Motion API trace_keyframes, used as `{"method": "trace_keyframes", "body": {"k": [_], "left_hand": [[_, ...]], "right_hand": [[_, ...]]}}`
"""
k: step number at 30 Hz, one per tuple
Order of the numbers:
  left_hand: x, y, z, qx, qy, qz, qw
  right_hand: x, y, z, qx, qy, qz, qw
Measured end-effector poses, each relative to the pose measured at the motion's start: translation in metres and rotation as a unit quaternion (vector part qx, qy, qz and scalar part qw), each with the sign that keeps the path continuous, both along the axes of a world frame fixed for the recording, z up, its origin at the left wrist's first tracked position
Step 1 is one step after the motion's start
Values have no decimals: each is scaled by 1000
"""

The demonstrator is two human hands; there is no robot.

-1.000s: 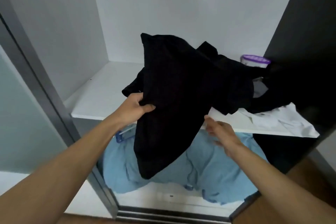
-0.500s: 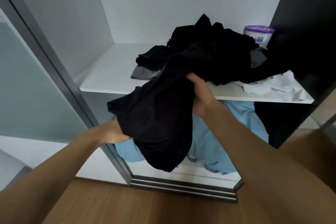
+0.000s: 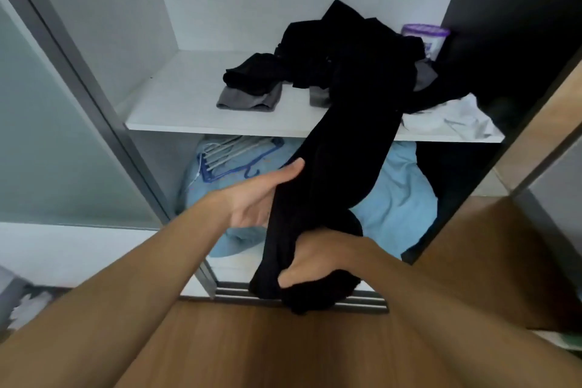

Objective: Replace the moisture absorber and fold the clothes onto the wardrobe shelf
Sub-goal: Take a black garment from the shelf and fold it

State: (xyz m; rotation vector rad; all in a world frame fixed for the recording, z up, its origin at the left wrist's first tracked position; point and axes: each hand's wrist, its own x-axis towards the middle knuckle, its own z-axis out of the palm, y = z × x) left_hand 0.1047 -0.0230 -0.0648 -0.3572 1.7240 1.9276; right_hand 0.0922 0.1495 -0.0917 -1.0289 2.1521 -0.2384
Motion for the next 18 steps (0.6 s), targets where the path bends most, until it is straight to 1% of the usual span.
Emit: {"method": "trace_keyframes", "body": {"k": [2, 5, 6, 7, 8, 10, 11, 13, 15, 16, 17, 18], "left_hand": [[8, 25, -10, -12, -25, 44, 999], [27, 48, -19, -46, -8, 108, 993], [35, 48, -18, -31, 6, 150, 988], [43, 45, -15, 7, 18, 194, 981], [51, 39, -11, 63, 24, 232, 970], [66, 25, -5, 154, 33, 263, 952], [75, 21, -5, 181, 38, 268, 945], [94, 17, -5, 216, 52, 267, 938], [110, 13, -7, 244, 68, 264, 931], [117, 6, -10, 246, 83, 260, 930], [124, -3, -12, 234, 105, 245, 935], [132, -17, -15, 200, 132, 217, 946]], "right_hand": [[27, -3, -20, 37, -12, 7, 999], [68, -1, -44, 72, -24, -24, 997], [77, 3, -47, 51, -25, -59, 997], [85, 10, -47, 16, -42, -116, 992], [93, 18, -46, -26, -71, -175, 982], [110, 30, -47, -125, -140, -269, 945], [120, 31, -48, -175, -162, -291, 926], [144, 21, -48, -240, -168, -309, 905], [165, 4, -51, -267, -133, -328, 897], [175, -5, -51, -283, -116, -347, 887], [183, -12, -48, -308, -105, -380, 866], [189, -18, -45, -339, -107, -429, 831]]}}
